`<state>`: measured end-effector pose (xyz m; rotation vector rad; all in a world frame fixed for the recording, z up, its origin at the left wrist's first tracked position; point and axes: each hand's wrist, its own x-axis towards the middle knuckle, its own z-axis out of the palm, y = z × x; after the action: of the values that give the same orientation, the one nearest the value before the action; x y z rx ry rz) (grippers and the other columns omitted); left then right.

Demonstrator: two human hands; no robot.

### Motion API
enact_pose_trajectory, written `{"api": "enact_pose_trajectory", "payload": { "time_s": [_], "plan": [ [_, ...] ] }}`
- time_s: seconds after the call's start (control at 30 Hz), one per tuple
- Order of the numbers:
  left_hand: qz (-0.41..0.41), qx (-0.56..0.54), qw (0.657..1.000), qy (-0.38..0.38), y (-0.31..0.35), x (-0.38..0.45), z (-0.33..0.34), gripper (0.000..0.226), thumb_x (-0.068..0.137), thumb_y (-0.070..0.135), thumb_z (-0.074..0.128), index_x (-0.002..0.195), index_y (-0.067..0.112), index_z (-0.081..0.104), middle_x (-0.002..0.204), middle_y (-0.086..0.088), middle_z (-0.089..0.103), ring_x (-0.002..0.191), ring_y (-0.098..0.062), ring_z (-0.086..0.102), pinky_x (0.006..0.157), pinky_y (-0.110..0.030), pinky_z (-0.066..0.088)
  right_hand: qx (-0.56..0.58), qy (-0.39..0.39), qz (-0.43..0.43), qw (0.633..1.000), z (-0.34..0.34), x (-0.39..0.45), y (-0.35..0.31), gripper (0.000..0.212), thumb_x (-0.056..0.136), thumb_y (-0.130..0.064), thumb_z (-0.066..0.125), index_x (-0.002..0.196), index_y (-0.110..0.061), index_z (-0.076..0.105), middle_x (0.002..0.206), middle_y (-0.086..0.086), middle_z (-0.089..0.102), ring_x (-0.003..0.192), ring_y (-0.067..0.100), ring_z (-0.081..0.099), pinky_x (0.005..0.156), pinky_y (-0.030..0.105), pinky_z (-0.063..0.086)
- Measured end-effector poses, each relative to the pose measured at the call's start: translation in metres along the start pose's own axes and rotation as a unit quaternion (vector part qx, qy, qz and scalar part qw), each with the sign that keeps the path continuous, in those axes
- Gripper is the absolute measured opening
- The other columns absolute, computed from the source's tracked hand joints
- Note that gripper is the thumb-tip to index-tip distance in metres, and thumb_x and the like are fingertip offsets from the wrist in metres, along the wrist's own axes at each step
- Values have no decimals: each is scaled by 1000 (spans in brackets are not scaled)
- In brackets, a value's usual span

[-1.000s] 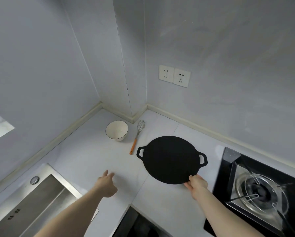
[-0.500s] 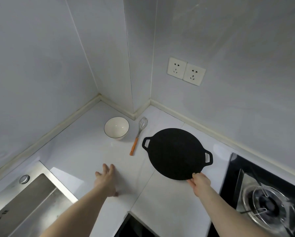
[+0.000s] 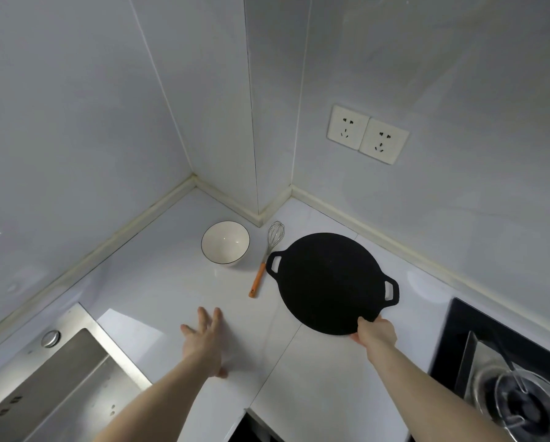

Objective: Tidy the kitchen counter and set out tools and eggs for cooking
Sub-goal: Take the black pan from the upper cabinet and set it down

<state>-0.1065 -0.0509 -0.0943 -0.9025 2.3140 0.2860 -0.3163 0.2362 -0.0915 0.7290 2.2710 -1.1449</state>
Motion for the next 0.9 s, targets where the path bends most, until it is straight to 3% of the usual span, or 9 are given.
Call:
{"api": "enact_pose_trajectory", "payload": {
  "time_s": [0.07,0.17,0.33,0.53,0.67,0.73,0.9],
  "plan": [
    [-2,-10,1000,-4,0,1,0,147,63,43,95,157,32,-18,163,-3,-26,145,-51,9,94,-41,57,-7,10,-8,1000,2,2,-2,24,96,-15,59,120,-13,64,93,7,68,68,27,73,75,37,61],
    [-3,-17,1000,-12,0,2,-1,147,63,40,95,156,34,-20,162,-2,-29,147,-53,4,97,-43,55,-4,34,-13,999,2,4,-3,17,95,-13,62,111,-11,66,87,7,67,63,23,67,66,33,58],
    [1,-14,1000,-8,-1,1,-2,148,60,42,96,157,34,-17,163,-2,-26,145,-52,11,96,-44,56,45,31,9,998,8,5,3,17,89,-6,64,105,-5,70,79,5,65,74,32,71,81,47,63],
    [6,-17,1000,-11,-5,2,-2,148,60,43,96,157,35,-15,164,-1,-25,147,-53,10,99,-43,54,106,16,-9,994,10,-12,11,19,90,-2,63,108,-4,70,86,7,67,85,32,70,59,26,53],
    [9,-21,1000,-11,-6,4,-2,148,59,42,97,157,35,-14,164,-1,-24,147,-54,10,98,-43,55,199,-7,37,979,7,-21,16,38,90,0,67,128,-2,58,97,9,65,92,32,71,80,34,58],
    [15,-8,1000,-9,-6,5,-2,149,59,43,96,157,34,-15,164,-1,-21,144,-54,17,95,-42,57,238,-24,52,970,2,-30,21,47,91,0,67,136,-6,52,99,10,64,101,35,71,83,35,56],
    [24,2,1000,-6,-6,9,-2,148,56,49,96,156,34,-12,161,-3,-14,140,-53,23,91,-39,59,262,-62,48,962,-1,-58,38,42,92,1,66,133,-5,54,114,16,62,92,29,66,86,35,57]
  ]
}}
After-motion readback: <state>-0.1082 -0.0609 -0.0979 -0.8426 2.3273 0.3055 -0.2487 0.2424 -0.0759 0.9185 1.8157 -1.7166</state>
